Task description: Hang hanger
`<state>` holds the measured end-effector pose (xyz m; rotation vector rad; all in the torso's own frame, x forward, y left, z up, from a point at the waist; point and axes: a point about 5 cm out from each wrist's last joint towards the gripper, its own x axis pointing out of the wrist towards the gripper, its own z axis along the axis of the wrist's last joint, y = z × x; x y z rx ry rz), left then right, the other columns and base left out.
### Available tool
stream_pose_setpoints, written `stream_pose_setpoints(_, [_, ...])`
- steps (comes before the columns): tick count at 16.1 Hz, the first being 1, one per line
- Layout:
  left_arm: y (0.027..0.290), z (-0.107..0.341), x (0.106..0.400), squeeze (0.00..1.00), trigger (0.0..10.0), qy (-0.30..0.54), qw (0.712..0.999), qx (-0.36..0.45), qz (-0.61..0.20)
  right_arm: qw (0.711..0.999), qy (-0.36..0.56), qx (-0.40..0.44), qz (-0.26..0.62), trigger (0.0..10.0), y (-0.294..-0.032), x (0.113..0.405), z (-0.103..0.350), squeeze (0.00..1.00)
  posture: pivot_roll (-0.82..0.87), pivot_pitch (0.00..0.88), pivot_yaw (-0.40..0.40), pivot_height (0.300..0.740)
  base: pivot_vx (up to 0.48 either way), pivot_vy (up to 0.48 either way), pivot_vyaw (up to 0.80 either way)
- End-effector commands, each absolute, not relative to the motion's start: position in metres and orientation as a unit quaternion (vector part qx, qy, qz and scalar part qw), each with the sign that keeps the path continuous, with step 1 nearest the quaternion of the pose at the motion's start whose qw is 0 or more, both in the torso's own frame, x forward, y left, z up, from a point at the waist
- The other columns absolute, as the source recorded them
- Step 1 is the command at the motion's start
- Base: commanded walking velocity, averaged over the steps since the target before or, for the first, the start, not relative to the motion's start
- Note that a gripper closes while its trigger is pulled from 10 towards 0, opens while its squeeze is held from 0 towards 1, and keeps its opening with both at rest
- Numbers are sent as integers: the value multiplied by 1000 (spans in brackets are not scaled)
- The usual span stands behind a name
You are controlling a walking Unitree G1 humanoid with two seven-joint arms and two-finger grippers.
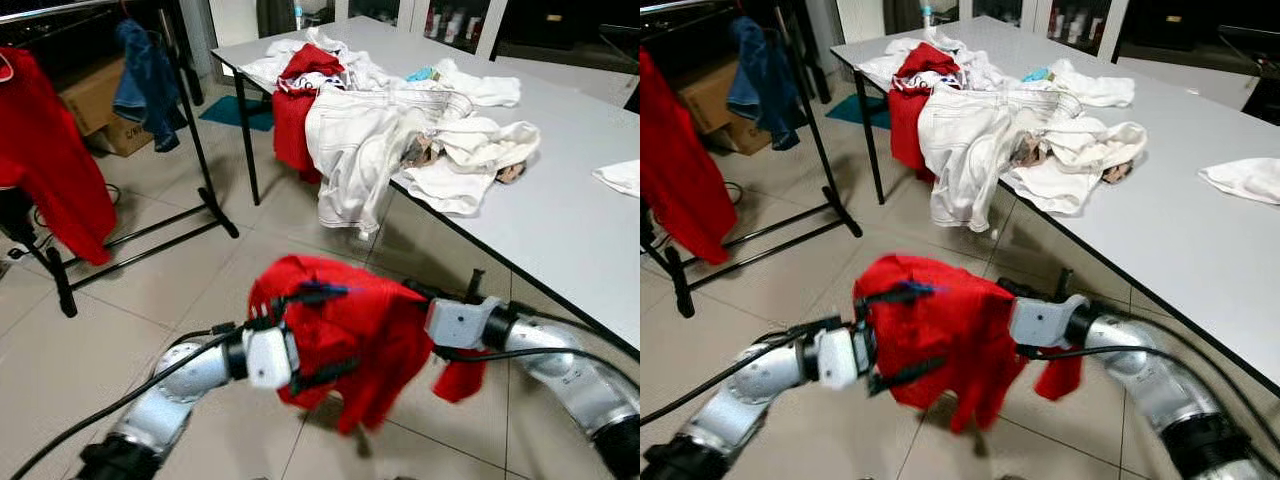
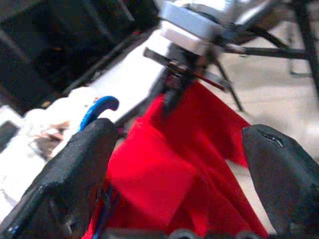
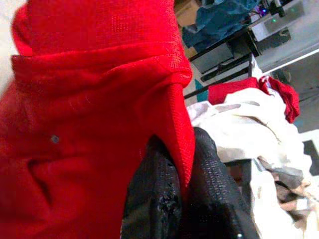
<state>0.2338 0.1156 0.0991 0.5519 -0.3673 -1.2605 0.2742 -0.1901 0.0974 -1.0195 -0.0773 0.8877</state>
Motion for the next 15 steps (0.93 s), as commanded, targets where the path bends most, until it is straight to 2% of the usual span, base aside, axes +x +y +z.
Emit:
stream_pose_setpoints(1, [116, 98, 226, 0, 10000, -168, 738, 253, -603, 763, -64, -489, 419, 0, -187, 277, 105, 0, -86, 0, 31, 740, 0, 0, 0])
stream_pose_setpoints(4, [114, 99, 220, 0, 10000, -169, 712, 258, -631, 736, -71, -510, 439, 0, -186, 273, 98, 0, -87, 0, 30, 740, 0, 0, 0])
stream_pose_setpoints(7, [114, 100, 220, 0, 10000, -172, 699, 266, -641, 723, -73, -521, 448, 0, -185, 271, 93, 0, -89, 0, 31, 740, 0, 0, 0])
stream_pose_setpoints(10, [115, 102, 216, 0, 10000, -172, 670, 275, -668, 686, -103, -546, 470, 0, -182, 269, 92, 0, -91, 0, 33, 740, 0, 0, 0])
stream_pose_setpoints(13, [127, 107, 222, 0, 10000, -153, 655, 286, -682, 668, -118, -554, 482, 0, -178, 269, 92, 0, -84, 0, 32, 740, 0, 0, 0])
stream_pose_setpoints(15, [131, 105, 224, 0, 10000, -143, 656, 285, -684, 663, -127, -554, 488, 0, -173, 269, 90, 0, -82, 0, 32, 740, 0, 0, 0])
